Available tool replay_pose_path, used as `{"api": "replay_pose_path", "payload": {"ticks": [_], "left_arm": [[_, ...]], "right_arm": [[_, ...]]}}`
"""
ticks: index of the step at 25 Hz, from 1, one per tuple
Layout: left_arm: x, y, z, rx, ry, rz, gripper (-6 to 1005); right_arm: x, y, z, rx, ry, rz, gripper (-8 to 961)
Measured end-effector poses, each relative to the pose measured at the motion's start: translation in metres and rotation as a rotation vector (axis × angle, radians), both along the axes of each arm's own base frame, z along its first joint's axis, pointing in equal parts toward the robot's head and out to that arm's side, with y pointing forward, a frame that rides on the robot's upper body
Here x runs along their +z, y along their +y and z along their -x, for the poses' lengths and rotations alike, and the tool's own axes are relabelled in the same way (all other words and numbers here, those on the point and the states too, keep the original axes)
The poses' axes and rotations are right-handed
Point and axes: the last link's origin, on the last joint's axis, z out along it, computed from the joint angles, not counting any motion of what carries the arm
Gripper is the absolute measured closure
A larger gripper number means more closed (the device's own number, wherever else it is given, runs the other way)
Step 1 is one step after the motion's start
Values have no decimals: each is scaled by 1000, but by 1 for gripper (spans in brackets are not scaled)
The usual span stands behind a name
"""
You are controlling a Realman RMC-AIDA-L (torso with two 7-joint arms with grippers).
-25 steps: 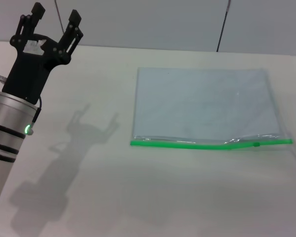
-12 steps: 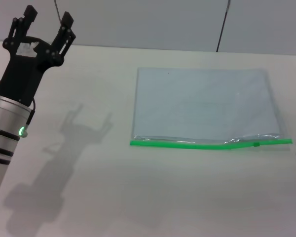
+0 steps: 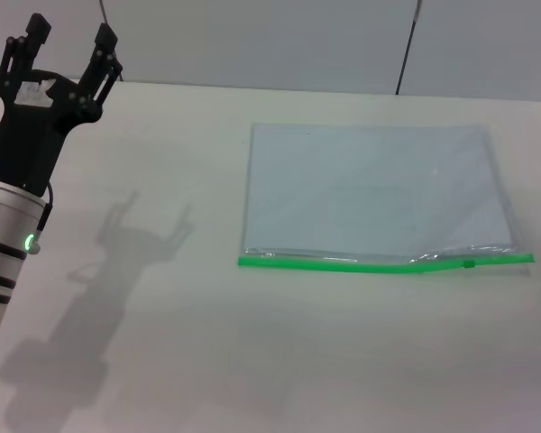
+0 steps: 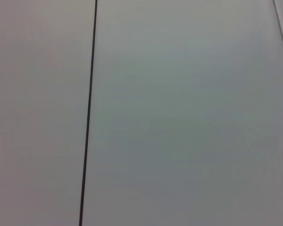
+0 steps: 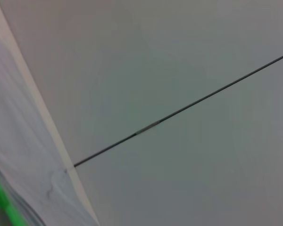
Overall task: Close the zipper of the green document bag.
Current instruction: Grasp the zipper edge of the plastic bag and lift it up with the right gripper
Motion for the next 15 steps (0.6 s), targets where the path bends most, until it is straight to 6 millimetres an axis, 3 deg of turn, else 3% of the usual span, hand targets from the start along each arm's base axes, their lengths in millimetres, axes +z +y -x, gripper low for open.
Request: {"api": "replay_pose_path", "payload": {"ticks": [15], "left_arm": [[1, 0, 1, 7, 0, -6, 180]], "right_arm": [[-18, 3, -13, -115, -137, 70, 163]]}}
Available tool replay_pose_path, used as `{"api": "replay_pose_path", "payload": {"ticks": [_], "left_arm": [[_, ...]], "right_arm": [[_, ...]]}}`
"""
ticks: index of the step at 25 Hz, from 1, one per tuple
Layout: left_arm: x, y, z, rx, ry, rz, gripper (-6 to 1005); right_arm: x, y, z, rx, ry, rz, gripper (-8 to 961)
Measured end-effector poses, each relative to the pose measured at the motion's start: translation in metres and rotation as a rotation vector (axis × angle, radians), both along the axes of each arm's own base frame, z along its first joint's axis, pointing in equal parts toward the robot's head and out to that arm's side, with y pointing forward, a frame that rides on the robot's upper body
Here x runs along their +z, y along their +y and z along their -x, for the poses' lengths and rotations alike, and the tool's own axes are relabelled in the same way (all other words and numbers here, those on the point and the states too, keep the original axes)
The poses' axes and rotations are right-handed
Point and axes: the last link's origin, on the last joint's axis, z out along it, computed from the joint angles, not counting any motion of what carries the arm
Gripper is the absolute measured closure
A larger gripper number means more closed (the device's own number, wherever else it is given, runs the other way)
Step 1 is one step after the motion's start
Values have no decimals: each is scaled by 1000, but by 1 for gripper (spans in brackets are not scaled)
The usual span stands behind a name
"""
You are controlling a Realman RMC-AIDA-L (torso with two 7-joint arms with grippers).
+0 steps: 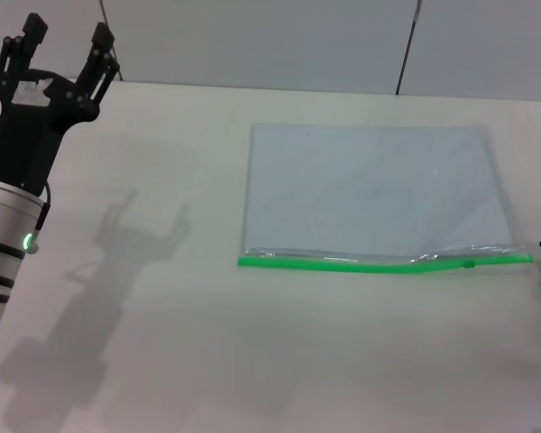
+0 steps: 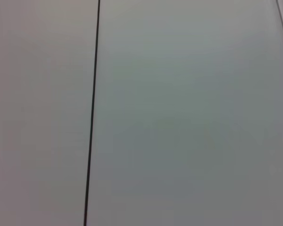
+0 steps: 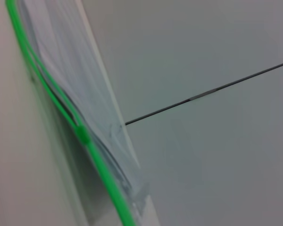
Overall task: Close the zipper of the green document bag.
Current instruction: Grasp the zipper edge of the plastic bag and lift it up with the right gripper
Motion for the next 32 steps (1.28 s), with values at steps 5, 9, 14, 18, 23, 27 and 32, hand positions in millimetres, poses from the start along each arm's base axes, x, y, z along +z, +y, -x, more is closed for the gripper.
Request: {"api": "replay_pose_path", "payload": {"ticks": [5, 9, 14, 18, 23, 27, 32], "left_arm": [[0, 0, 0, 2, -2, -1, 181], [0, 0, 0, 2, -1, -2, 181], [0, 0, 0, 1, -4, -1, 182], [0, 1, -1, 0, -4, -1, 182], [0, 1, -1, -1, -4, -1, 183], [0, 1, -1, -3, -5, 0, 183], [0, 2, -2, -4, -6, 1, 184]], "right_arm": [[-7, 1, -1, -25, -29, 34, 163], [-8, 2, -1, -27, -29, 37, 163], [-9, 3, 0, -25, -30, 40, 164], [-13, 4, 6, -2, -29, 55, 164], [-23, 10, 19, 33, -66, 78, 164], [-28, 15, 26, 51, -68, 100, 165], [-34, 15, 32, 74, -70, 127, 165]]}}
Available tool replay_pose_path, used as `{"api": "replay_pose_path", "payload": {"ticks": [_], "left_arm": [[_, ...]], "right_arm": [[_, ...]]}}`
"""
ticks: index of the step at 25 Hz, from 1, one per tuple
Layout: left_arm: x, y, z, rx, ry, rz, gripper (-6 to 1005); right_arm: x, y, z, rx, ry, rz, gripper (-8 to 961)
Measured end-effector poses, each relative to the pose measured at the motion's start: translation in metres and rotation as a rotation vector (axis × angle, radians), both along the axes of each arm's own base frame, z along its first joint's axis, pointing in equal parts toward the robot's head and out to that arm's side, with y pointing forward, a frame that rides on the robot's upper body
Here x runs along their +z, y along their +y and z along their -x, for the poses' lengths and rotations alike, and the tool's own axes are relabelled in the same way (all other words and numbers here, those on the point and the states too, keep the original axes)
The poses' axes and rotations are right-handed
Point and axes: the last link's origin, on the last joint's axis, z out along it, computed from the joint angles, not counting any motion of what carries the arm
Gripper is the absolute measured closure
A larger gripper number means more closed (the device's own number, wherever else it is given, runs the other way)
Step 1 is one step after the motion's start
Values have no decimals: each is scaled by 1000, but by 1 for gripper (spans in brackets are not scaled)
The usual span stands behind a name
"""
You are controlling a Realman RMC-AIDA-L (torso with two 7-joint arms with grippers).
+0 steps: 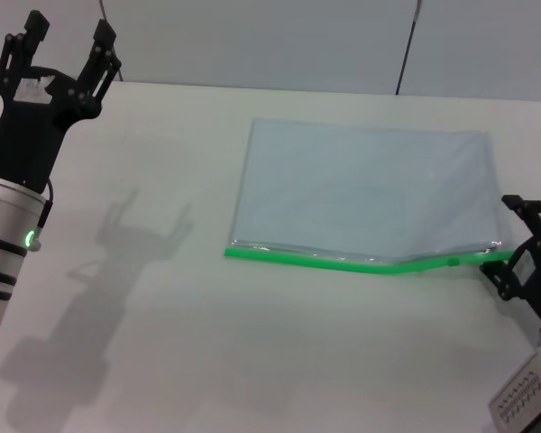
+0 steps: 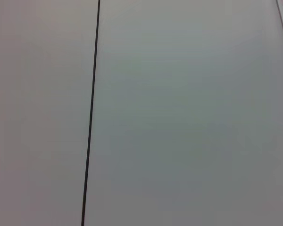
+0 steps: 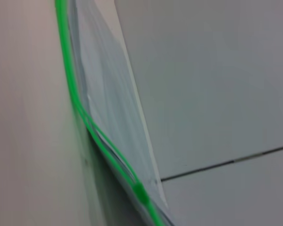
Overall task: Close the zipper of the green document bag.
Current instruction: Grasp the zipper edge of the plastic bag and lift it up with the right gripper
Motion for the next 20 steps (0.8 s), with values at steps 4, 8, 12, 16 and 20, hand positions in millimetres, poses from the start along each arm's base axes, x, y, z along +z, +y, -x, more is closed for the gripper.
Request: {"api": "replay_pose_path", "payload": {"ticks": [4, 8, 12, 16, 20], "left_arm": [[0, 0, 0, 0, 0, 0, 185], [0, 1, -1, -5, 0, 2, 185], [-2, 2, -4, -12, -1, 8, 186], [-2, 2, -4, -13, -1, 9, 186], [-2, 2, -4, -13, -2, 9, 187]], "right_arm": [[-4, 1, 6, 21, 4, 17, 165], [-5, 5, 11, 37, 6, 22, 166], [-10, 10, 14, 30, -2, 44, 166], [-14, 14, 18, 30, -13, 63, 393], [-16, 15, 21, 34, -16, 62, 568]]}}
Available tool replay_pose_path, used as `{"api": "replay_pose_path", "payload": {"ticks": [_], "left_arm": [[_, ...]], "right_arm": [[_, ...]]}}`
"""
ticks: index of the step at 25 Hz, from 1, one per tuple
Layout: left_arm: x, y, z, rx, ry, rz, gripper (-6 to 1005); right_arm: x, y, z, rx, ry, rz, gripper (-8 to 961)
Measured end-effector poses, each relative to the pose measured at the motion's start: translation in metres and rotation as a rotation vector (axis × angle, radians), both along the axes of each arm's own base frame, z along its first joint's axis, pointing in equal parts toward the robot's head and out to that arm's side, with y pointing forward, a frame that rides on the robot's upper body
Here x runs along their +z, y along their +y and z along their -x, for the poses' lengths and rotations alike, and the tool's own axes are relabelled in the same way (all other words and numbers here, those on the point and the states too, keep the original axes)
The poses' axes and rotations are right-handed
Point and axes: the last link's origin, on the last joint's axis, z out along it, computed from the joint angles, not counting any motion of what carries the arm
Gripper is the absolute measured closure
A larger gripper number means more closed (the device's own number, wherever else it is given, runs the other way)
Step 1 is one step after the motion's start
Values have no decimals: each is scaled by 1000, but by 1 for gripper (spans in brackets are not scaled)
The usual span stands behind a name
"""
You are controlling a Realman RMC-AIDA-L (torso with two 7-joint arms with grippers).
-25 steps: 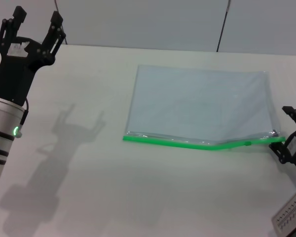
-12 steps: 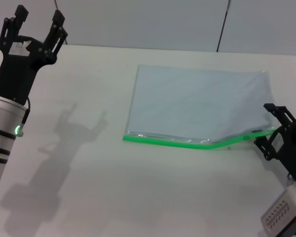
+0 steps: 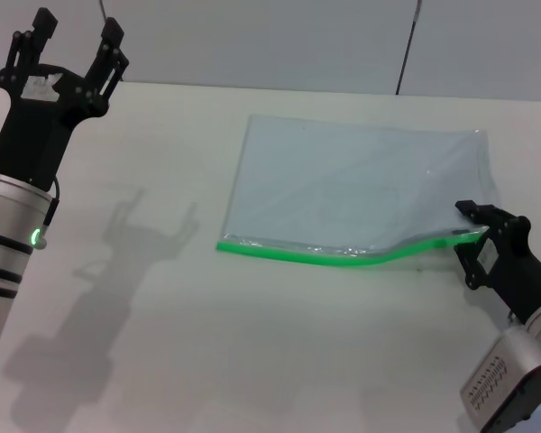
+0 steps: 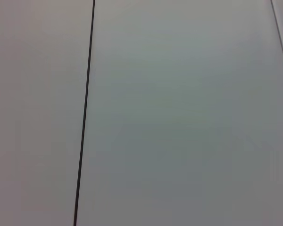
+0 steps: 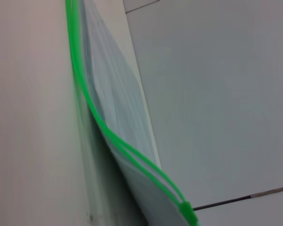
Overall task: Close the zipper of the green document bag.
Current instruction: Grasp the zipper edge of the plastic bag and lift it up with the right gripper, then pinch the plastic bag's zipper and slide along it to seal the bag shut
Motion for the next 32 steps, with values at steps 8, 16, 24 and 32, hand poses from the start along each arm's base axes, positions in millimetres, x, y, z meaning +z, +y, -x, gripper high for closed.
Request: {"api": "replay_pose_path", "payload": {"ticks": [8, 16, 24, 32], "left_arm": [[0, 0, 0, 1, -1, -1, 188], [-4, 3, -1, 0, 28, 27, 189], [-30, 18, -17, -39, 166, 166, 190], [-69, 23, -37, -127, 418, 299, 191]], "right_arm": [[-2, 1, 7, 8, 23, -1, 820], [-9, 2, 23, 48, 58, 19, 875], [-17, 12, 49, 114, 85, 58, 905], [-17, 25, 65, 148, 92, 58, 903]]}}
